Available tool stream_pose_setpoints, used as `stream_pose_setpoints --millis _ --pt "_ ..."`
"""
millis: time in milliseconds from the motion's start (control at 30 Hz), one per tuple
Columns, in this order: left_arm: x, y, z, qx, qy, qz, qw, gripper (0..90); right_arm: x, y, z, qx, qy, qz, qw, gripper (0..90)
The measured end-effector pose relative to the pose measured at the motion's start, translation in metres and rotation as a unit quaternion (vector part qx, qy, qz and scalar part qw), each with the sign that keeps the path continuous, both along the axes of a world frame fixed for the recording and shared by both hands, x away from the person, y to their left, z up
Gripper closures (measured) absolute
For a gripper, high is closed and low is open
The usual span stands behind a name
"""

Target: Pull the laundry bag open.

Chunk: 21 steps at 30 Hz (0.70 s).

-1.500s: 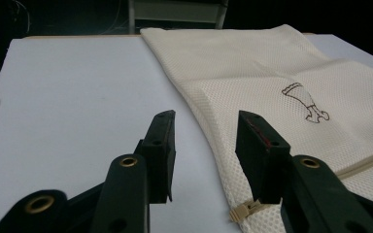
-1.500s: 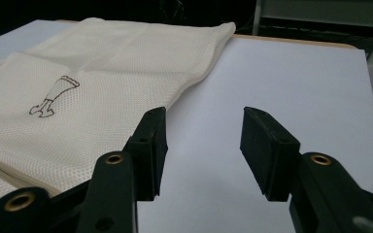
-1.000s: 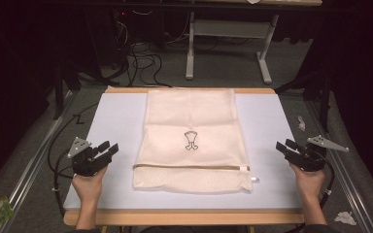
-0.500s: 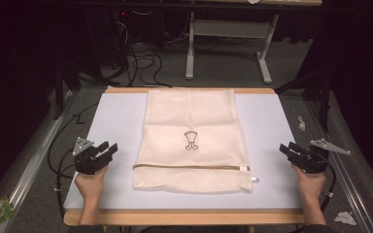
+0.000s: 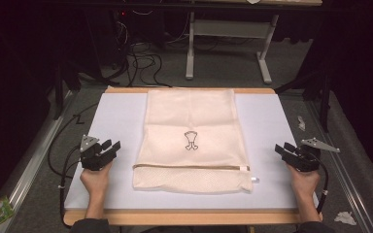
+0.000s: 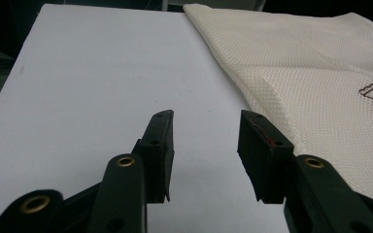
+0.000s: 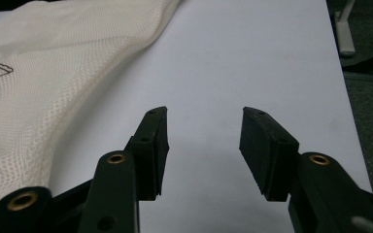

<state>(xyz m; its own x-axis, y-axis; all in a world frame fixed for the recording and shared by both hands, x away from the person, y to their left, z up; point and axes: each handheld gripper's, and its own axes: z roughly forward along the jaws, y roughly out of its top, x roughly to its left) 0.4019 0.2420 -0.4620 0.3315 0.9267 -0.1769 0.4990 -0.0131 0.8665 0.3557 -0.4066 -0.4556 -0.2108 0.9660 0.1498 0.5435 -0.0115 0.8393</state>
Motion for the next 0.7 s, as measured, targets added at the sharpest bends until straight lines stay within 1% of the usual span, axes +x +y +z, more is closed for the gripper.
stream_pose_setpoints --millis 33,67,100,167,267,300,333,467,500,533,600,700 --pt "0.001 0.000 -0.001 0.002 0.000 0.001 1.0000 57.0 0.000 0.001 0.000 -0.003 0.000 0.001 1.0000 54.2" --pt "0.002 -0.001 -0.003 0.007 0.005 0.002 1.0000 57.0 0.001 0.001 -0.001 -0.004 -0.003 0.002 1.0000 54.2" --pt "0.003 -0.001 -0.004 0.008 0.007 0.002 0.9999 56.9 0.001 0.002 -0.002 0.000 0.001 0.000 1.0000 54.3" --pt "0.003 -0.001 -0.004 0.009 0.009 0.003 0.9999 56.8 0.002 0.002 -0.002 0.001 0.002 0.000 1.0000 54.5" --pt "0.004 -0.003 -0.006 0.019 0.009 0.005 0.9998 56.7 0.001 0.006 -0.002 -0.013 0.004 0.002 0.9999 55.5" --pt "0.004 -0.003 -0.006 0.019 0.009 0.005 0.9998 56.7 0.001 0.006 -0.002 -0.013 0.004 0.002 0.9999 55.5" --pt "0.005 -0.004 -0.009 0.025 0.011 0.005 0.9996 56.7 0.002 0.006 -0.003 -0.016 0.006 0.003 0.9998 55.6" --pt "0.008 -0.005 -0.012 0.024 0.016 0.008 0.9995 56.5 0.003 0.006 -0.004 -0.013 0.004 0.001 0.9999 55.5" --pt "0.008 -0.006 -0.012 0.025 0.017 0.010 0.9995 56.3 0.004 0.008 -0.006 -0.011 0.007 0.000 0.9999 55.5" --pt "0.009 -0.006 -0.013 0.027 0.019 0.010 0.9994 56.3 0.005 0.010 -0.007 -0.013 0.008 -0.001 0.9999 55.5" --pt "0.010 -0.007 -0.015 0.031 0.018 0.012 0.9993 56.1 0.007 0.013 -0.009 -0.015 0.011 0.000 0.9998 55.4" --pt "0.011 -0.008 -0.018 0.035 0.022 0.014 0.9990 56.1 0.010 0.016 -0.012 -0.017 0.009 0.002 0.9998 55.3"
